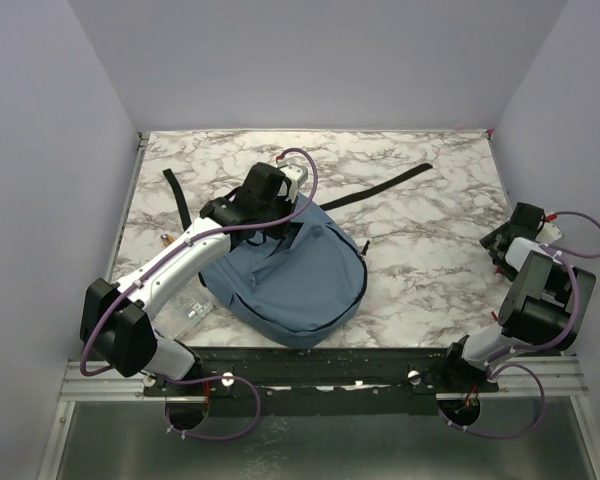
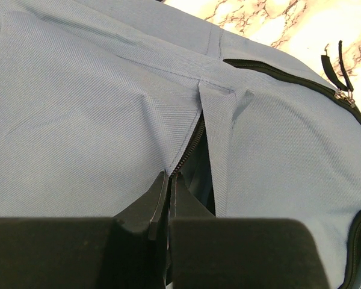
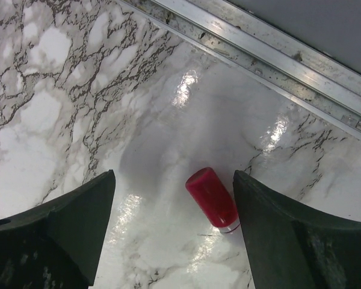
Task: Pack the student bag
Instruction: Pick up the stationery from the center of the board.
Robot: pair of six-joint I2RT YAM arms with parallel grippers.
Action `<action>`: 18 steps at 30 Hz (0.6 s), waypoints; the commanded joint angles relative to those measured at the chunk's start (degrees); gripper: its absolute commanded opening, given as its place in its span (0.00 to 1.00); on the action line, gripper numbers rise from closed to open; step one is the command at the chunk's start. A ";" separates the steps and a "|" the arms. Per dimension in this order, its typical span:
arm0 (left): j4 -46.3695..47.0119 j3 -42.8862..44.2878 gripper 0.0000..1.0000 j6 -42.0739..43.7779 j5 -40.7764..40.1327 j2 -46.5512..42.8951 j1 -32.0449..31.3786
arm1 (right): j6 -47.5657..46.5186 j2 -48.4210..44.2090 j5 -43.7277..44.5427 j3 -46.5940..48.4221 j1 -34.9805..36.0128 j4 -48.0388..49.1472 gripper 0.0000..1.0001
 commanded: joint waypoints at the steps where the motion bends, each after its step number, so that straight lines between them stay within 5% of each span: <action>1: -0.23 1.13 0.00 -1.18 3.50 0.55 0.11 | -0.20 0.05 -0.69 -1.05 -0.03 -1.83 0.81; 12: -0.22 1.20 0.00 -1.26 4.33 0.17 0.02 | -0.93 -2.62 -0.81 -4.27 -0.02 -0.97 0.58; 18: -0.22 0.89 0.00 -0.91 3.22 -0.91 0.02 | -3.86 -4.51 -5.92 -3.58 0.12 0.74 0.22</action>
